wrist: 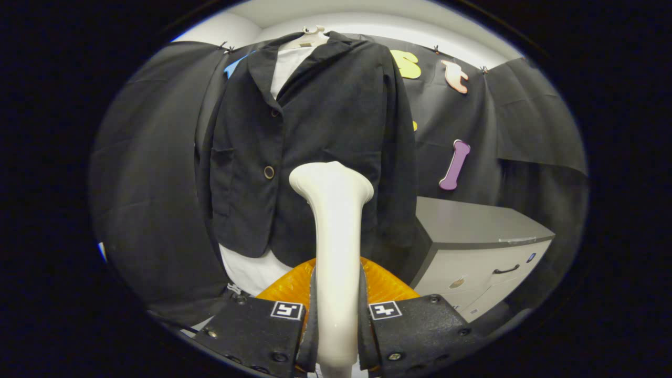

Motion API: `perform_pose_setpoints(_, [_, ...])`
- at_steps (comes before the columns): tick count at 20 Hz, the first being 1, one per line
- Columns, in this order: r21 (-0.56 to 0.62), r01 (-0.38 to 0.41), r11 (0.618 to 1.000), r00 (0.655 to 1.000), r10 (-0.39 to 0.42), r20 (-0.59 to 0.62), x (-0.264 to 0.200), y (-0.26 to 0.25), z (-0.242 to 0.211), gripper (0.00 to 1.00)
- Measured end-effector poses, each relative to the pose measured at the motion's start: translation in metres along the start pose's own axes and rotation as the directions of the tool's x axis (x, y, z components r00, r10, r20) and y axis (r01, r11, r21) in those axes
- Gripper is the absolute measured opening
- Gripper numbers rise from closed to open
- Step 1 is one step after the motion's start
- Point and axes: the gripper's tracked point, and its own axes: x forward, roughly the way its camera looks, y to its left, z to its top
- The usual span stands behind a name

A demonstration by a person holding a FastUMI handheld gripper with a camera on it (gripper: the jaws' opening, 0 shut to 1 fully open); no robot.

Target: Iron the clothes twice with a garment steamer, once on the left side and once on the right side.

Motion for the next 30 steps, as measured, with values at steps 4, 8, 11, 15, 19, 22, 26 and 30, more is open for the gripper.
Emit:
perform_pose_setpoints(4, [0.011, -0.007, 1.0, 0.999, 0.008, -0.051, 0.005, 0.003, -0.018, 0.33])
perform_pose_setpoints(8, [0.01, -0.012, 1.0, 0.992, 0.013, -0.122, 0.007, 0.012, -0.047, 0.33])
perform_pose_setpoints(11, [0.018, -0.009, 1.0, 0.987, 0.012, -0.163, 0.009, 0.014, -0.059, 0.33])
perform_pose_setpoints(15, [0.029, -0.02, 0.999, 0.974, 0.026, -0.224, 0.006, 0.018, -0.079, 0.33])
perform_pose_setpoints(19, [0.03, -0.018, 0.999, 0.961, 0.026, -0.276, -0.002, 0.018, -0.101, 0.33])
perform_pose_setpoints(22, [0.03, -0.028, 0.999, 0.948, 0.036, -0.318, -0.007, 0.021, -0.113, 0.33])
perform_pose_setpoints(26, [0.048, -0.045, 0.998, 0.938, 0.059, -0.342, -0.018, 0.028, -0.113, 0.33])
perform_pose_setpoints(30, [0.053, -0.098, 0.994, 0.965, 0.108, -0.24, -0.036, 0.044, -0.061, 0.33])
